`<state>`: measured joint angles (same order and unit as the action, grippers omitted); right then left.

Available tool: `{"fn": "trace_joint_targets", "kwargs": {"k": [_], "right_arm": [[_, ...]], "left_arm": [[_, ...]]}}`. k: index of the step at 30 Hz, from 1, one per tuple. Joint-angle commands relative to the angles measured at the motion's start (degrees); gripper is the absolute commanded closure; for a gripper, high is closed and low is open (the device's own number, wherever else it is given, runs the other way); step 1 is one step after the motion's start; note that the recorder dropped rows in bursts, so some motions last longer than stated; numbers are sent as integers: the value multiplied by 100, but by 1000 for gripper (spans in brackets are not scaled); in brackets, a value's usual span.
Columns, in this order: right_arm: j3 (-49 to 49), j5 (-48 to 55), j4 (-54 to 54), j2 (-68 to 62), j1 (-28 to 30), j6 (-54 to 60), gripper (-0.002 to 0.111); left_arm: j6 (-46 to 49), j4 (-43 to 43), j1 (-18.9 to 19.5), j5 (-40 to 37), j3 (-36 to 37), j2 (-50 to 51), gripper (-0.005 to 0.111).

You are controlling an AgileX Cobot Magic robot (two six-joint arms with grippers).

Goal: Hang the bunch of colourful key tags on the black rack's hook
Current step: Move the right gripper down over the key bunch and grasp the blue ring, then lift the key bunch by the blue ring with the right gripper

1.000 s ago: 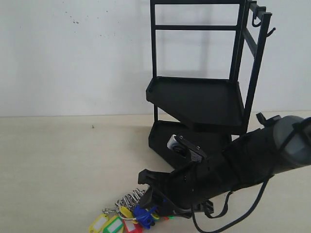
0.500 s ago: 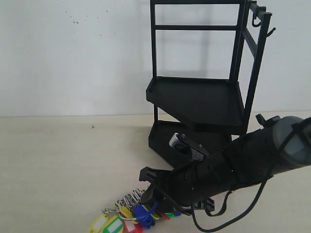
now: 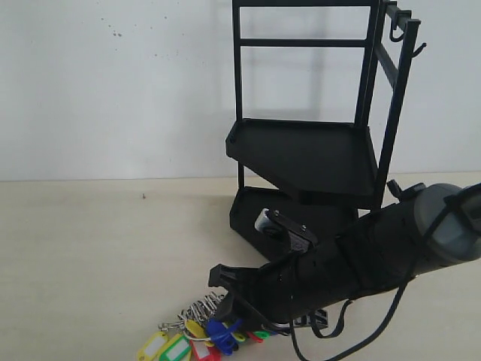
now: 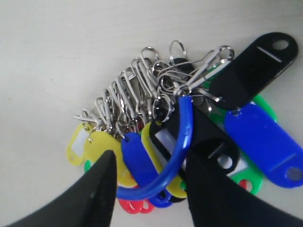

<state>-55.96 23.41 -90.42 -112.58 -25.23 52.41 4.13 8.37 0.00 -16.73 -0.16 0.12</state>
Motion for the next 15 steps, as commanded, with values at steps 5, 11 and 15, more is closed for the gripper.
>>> {"fn": "trace_joint_targets", "kwargs": {"k": [5, 11, 15], "right_arm": [[-27, -94, -19, -7, -10, 104, 78], [-27, -97, -19, -7, -10, 104, 66], [-27, -76, -19, -7, -10, 104, 66]], "left_arm": [[20, -28, -4, 43, 16, -12, 102], [20, -28, -4, 43, 16, -12, 102], [20, -28, -4, 43, 16, -12, 102]]}}
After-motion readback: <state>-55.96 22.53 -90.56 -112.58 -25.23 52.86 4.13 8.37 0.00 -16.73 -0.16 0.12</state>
